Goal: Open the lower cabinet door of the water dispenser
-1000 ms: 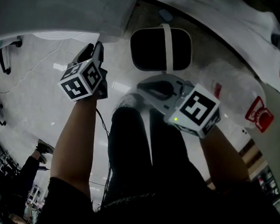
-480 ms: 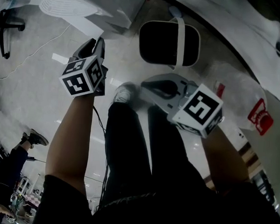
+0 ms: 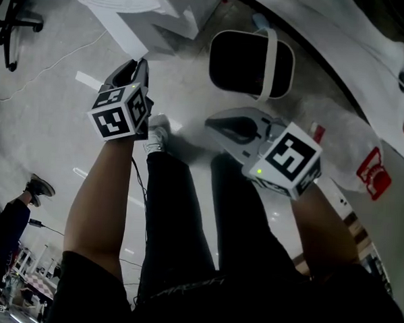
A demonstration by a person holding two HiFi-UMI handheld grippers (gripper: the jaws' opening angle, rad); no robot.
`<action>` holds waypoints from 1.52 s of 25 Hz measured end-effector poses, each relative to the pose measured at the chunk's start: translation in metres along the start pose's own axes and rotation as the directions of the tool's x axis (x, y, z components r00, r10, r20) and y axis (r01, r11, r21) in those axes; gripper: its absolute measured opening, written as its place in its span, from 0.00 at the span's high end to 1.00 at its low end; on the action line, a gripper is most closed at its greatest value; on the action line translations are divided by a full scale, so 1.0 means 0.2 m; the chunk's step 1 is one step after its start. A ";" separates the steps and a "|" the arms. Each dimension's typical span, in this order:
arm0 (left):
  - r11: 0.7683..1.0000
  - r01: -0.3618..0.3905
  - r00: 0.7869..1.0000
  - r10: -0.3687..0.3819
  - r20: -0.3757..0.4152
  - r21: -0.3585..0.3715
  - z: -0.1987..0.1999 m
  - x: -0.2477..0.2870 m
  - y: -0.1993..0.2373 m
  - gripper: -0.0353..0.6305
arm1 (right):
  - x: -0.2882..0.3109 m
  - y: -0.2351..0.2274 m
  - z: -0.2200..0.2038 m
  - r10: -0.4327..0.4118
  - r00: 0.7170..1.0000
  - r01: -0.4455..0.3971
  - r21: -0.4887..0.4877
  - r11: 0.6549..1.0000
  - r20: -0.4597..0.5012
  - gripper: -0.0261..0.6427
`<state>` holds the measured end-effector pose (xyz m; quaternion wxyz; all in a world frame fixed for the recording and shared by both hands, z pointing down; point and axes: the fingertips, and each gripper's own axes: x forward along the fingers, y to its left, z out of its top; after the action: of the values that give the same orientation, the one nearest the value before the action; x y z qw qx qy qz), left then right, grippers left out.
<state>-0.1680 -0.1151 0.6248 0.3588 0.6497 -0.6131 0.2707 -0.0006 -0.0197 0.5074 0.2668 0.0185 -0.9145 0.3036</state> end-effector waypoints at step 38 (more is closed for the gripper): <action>0.976 0.121 0.990 -0.105 -0.092 0.181 -0.21 -0.23 0.59 0.84 | 0.55 0.30 0.18 -0.018 0.999 0.018 -0.004 1.000 -0.033 0.94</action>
<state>-0.2849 -0.0527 0.6292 0.3361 0.7025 -0.5319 0.3326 -0.1235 0.0225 0.5051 0.2847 0.0212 -0.9104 0.2996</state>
